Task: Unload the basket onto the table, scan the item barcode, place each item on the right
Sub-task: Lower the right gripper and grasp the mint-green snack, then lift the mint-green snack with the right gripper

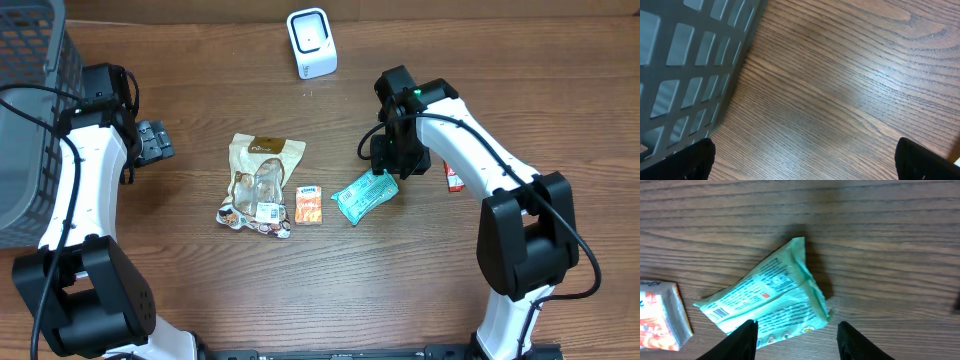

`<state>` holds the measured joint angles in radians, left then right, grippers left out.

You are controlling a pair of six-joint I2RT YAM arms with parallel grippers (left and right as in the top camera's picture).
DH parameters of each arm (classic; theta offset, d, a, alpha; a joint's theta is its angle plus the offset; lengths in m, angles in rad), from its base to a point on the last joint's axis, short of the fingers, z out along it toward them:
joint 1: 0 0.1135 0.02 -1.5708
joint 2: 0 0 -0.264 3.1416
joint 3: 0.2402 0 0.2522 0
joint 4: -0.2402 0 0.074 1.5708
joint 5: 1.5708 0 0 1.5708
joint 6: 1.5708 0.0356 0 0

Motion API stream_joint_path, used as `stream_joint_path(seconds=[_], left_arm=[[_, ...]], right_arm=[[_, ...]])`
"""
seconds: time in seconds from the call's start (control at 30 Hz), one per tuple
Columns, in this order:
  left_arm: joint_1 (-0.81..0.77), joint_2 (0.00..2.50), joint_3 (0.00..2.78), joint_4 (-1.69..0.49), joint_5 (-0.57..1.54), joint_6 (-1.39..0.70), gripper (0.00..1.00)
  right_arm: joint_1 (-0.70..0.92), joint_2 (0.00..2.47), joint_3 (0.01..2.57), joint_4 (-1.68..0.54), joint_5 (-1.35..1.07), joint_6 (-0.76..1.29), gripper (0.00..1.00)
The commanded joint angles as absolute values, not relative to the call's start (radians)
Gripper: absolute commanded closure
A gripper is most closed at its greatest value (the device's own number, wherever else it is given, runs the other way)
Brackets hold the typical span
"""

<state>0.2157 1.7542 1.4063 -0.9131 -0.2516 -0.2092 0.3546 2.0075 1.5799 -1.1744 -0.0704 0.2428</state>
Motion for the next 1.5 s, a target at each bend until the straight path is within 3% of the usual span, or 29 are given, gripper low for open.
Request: stream_joint_path(seconds=[0.0, 0.33, 0.53, 0.7, 0.83, 0.93, 1.2, 1.3, 1.47], left_arm=[[0.209, 1.739, 1.422, -0.912, -0.262, -0.205, 0.0], [0.209, 1.739, 1.422, -0.912, -0.262, -0.205, 0.0], [0.209, 1.739, 1.422, -0.912, -0.262, -0.205, 0.0], [0.209, 1.739, 1.422, -0.912, -0.262, -0.205, 0.0], [0.209, 1.739, 1.422, -0.912, -0.262, -0.205, 0.0], [0.209, 1.739, 1.422, -0.912, -0.262, -0.205, 0.0], [0.209, 1.739, 1.422, -0.912, -0.262, -0.205, 0.0], [0.209, 1.739, 1.422, -0.912, -0.262, -0.205, 0.0], [0.209, 1.739, 1.422, -0.912, -0.262, -0.205, 0.0]], right_arm=[[0.346, 1.994, 1.57, -1.175, -0.061, 0.231, 0.46], [0.347, 1.994, 1.547, -1.178, -0.061, 0.231, 0.39], [0.347, 1.994, 1.438, -1.054, -0.061, 0.23, 0.32], [0.347, 1.994, 1.34, -0.941, -0.081, 0.23, 0.34], [0.347, 1.994, 1.273, -0.867, -0.092, 0.231, 0.44], [0.347, 1.994, 1.261, -0.868, -0.093, 0.231, 0.6], [0.323, 1.962, 1.309, -0.869, -0.241, 0.2, 0.91], [0.296, 1.914, 1.331, -0.869, -0.377, 0.117, 0.96], [0.241, 1.787, 1.334, -0.892, -0.604, -0.001, 0.96]])
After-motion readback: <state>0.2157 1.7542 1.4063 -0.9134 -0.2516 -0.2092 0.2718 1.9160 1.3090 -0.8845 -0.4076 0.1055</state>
